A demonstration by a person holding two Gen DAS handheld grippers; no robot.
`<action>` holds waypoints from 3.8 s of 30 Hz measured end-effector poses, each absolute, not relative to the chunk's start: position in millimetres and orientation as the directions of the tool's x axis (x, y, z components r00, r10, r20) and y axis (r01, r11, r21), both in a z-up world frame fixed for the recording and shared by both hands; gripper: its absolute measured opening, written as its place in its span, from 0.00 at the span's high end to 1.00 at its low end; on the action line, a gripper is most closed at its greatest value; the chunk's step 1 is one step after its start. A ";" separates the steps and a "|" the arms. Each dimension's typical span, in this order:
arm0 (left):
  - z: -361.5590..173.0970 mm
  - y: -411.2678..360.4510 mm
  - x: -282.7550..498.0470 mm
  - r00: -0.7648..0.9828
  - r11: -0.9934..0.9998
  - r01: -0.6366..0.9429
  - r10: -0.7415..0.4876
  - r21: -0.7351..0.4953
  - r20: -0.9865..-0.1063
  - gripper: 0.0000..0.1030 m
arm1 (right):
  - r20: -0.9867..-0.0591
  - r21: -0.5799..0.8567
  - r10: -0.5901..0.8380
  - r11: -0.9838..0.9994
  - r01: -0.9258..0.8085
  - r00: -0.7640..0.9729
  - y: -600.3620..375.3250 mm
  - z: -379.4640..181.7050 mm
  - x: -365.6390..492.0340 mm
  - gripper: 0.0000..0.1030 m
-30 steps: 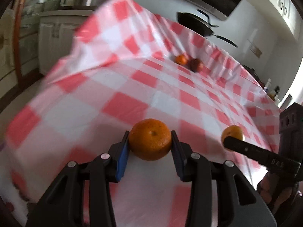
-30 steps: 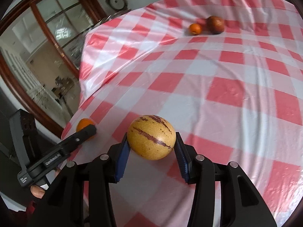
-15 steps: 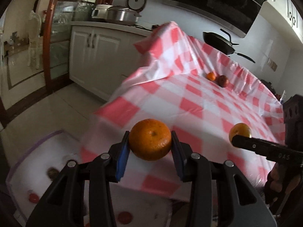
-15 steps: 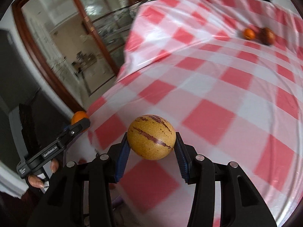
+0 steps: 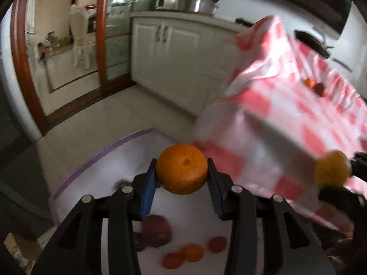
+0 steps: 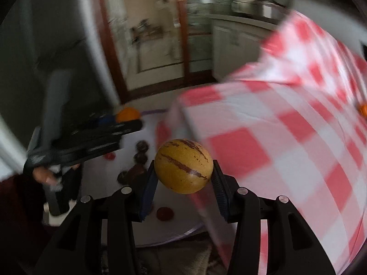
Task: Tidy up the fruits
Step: 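Carry the orange and striped melon in both tools over the white box, then open the left tool to drop the orange while the right tool drops the melon, then swing both open tools back over the remaining fruits on the table, then grasp the small orange with the left tool while the right tool grasps the red apple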
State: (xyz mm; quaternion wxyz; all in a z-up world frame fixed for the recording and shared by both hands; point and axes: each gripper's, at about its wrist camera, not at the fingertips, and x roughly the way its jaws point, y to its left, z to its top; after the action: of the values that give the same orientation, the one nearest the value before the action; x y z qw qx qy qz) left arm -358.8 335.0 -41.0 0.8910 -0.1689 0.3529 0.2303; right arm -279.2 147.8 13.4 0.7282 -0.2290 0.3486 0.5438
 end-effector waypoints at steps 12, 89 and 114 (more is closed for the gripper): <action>-112.0 360.5 -328.9 0.387 0.788 -0.615 0.321 0.017 -0.864 0.59 | -0.934 -0.088 0.333 0.139 -0.986 0.130 221.1 -93.1 -310.8 0.55; 34.1 131.7 132.6 0.765 0.827 -0.442 0.146 -0.347 -0.628 0.02 | -0.674 0.268 0.324 0.945 -0.189 0.664 -100.8 28.1 194.7 0.16; 27.8 125.8 141.9 0.755 0.853 -0.388 0.077 -0.350 -0.651 0.02 | -0.661 0.368 0.320 0.926 -0.078 0.679 -99.1 19.3 244.8 0.40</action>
State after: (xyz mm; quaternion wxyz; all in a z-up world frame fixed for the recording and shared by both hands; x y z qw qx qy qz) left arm 141.9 125.8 27.8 0.9057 -0.2393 0.3254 0.1283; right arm 244.8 -99.1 19.3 0.9026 0.1570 0.3854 0.1101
